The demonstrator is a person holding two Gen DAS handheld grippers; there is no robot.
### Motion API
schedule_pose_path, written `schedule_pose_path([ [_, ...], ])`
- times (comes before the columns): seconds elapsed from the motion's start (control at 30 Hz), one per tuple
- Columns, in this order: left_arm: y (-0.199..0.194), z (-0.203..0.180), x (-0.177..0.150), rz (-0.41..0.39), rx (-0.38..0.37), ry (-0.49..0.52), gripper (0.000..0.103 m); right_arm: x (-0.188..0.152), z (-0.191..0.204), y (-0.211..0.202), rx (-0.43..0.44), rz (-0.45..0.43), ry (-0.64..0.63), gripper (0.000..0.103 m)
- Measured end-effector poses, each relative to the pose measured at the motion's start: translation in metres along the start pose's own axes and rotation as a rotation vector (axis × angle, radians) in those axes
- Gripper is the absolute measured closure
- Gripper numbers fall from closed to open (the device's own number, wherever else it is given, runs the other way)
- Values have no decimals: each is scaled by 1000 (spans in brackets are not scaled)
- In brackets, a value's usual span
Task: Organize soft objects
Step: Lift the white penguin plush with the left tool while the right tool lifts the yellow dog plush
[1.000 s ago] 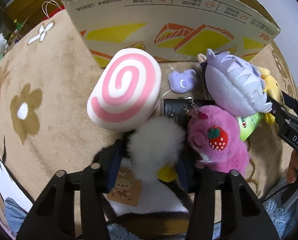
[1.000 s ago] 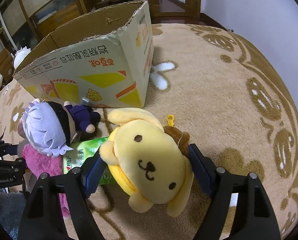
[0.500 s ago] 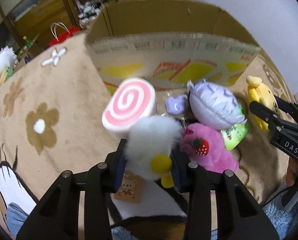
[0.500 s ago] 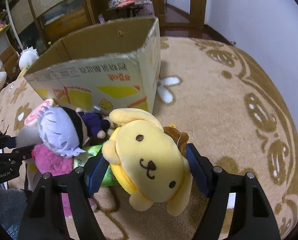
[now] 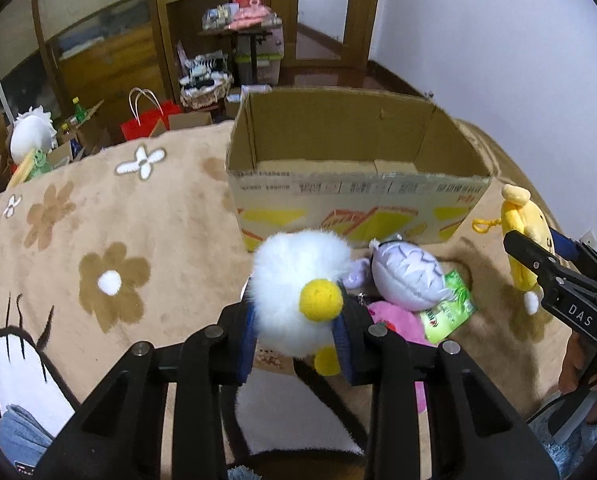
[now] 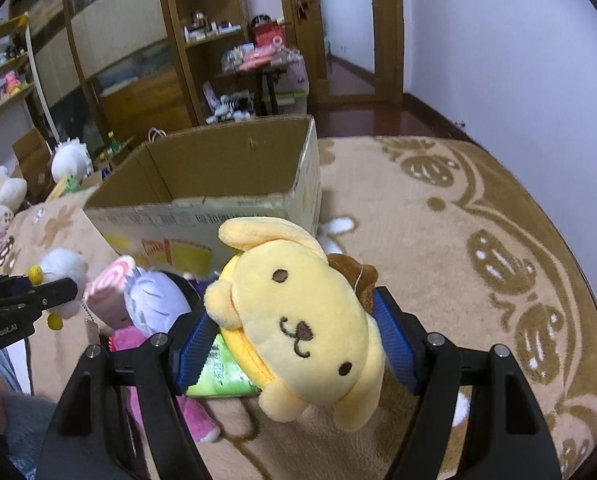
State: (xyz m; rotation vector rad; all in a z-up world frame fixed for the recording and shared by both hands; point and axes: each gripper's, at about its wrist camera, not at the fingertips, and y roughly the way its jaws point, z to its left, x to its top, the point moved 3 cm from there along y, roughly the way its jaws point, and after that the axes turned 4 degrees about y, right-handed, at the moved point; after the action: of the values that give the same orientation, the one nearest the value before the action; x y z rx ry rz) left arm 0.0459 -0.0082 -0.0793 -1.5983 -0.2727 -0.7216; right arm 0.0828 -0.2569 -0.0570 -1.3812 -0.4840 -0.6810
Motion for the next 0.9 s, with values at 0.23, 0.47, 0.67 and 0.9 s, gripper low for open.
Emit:
schedule_pose_path([
  [0.23,-21,3,8,-98,-4,-9,72,7,6,-23,25,-92,-6,25],
  [0.47,-41,-1,27,-225,17,30,72,19,9,-43,55,-182,0,25],
  [0.67,-49,-6,47,-300,13,72,72,36,17,-54,72,-249,-8,25],
  [0.9,-44,-11,74,-346,26,103,72,53,27,-52,84,-280,-39,25],
])
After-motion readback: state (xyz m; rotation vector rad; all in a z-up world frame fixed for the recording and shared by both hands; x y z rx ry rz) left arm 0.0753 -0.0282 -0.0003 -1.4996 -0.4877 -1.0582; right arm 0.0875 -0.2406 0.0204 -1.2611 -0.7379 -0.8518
